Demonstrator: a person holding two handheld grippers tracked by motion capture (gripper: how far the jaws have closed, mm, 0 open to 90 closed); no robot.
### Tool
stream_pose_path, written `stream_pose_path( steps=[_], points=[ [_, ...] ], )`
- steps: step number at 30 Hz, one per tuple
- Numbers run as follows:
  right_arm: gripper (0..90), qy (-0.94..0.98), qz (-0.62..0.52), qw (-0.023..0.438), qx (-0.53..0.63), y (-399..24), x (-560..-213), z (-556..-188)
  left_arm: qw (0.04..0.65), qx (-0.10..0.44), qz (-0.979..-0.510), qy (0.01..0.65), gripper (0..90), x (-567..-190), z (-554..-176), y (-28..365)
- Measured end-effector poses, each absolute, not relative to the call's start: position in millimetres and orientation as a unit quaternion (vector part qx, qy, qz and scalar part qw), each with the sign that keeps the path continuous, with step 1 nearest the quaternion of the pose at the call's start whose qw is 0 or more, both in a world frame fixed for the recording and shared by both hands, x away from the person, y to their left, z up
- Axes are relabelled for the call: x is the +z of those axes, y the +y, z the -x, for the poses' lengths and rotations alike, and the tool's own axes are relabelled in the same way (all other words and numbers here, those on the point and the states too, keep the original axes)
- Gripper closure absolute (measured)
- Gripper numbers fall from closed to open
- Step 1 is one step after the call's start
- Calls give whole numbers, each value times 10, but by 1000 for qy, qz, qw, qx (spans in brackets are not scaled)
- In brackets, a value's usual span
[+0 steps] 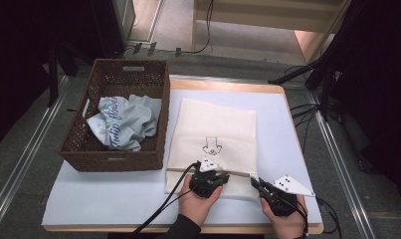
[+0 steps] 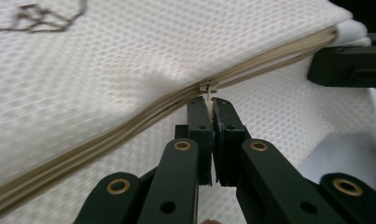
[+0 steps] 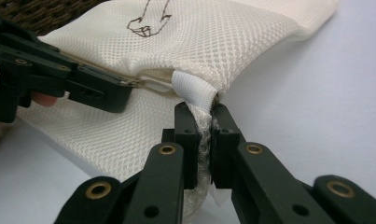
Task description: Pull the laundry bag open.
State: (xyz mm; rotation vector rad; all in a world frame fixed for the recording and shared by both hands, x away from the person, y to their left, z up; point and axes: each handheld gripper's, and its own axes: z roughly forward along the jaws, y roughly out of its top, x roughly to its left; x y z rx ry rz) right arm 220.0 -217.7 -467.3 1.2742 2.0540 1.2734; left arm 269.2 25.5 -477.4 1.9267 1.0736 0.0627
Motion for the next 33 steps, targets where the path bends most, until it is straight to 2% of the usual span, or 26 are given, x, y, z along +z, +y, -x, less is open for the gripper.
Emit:
stream_pose_path(
  steps=[33],
  points=[
    [849, 727, -464, 195, 467, -2234, -4676, -2235, 448, 51, -767, 456, 874, -4753, -2638, 711]
  ],
)
